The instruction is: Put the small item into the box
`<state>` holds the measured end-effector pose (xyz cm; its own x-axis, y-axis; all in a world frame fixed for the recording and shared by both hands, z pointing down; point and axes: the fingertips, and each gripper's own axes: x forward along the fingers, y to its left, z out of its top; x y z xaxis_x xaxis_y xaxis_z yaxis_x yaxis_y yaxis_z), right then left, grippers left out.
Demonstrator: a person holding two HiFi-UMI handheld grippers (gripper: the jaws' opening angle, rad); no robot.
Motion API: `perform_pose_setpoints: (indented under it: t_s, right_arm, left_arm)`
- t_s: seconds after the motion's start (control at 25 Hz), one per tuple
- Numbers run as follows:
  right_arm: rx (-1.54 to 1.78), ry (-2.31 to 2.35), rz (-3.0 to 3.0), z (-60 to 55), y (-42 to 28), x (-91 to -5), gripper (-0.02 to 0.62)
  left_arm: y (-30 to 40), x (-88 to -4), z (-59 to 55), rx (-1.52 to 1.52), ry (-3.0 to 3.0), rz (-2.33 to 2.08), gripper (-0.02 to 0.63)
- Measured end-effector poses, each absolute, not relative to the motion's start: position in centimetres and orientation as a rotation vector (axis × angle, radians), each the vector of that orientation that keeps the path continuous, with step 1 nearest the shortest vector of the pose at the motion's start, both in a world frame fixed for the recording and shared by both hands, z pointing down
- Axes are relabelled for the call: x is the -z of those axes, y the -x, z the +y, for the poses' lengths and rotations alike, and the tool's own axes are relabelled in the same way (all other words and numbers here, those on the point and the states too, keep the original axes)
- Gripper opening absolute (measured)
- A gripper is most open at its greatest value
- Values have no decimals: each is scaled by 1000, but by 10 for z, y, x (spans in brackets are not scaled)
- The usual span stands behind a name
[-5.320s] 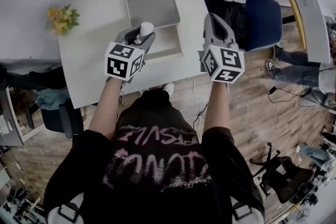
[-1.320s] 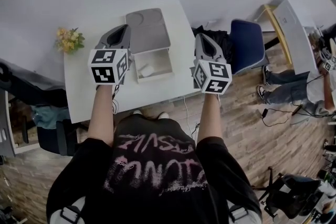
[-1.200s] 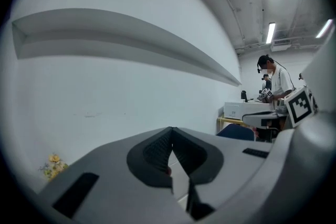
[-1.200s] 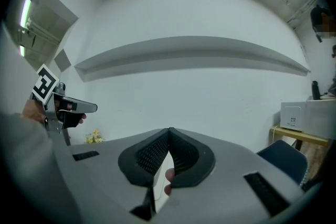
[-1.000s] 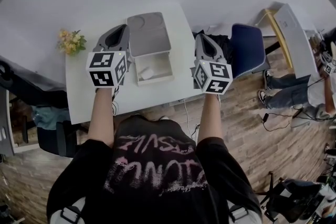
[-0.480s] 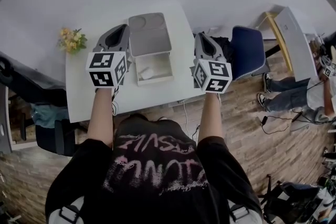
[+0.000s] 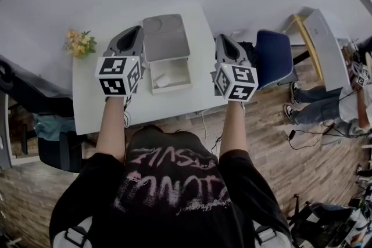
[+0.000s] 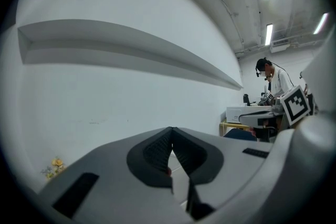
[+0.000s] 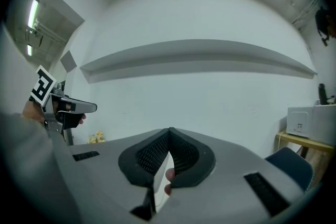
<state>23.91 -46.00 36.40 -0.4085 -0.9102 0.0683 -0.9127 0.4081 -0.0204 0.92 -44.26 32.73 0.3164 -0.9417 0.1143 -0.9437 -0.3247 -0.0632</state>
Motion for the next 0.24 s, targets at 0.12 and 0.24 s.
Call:
perform_pose_setpoints:
  t_s: [0.12,0.24]
  right_arm:
    - [-81,-1685,-2594,-462,-240,-363,6]
    - [-73,-1683,-2591,-464,-240,-363,6]
  left_arm:
    - [-9,-328,-444,-204,-2534,-1817,3]
    - [-8,-328,-446,-203,-2532,-1819,3]
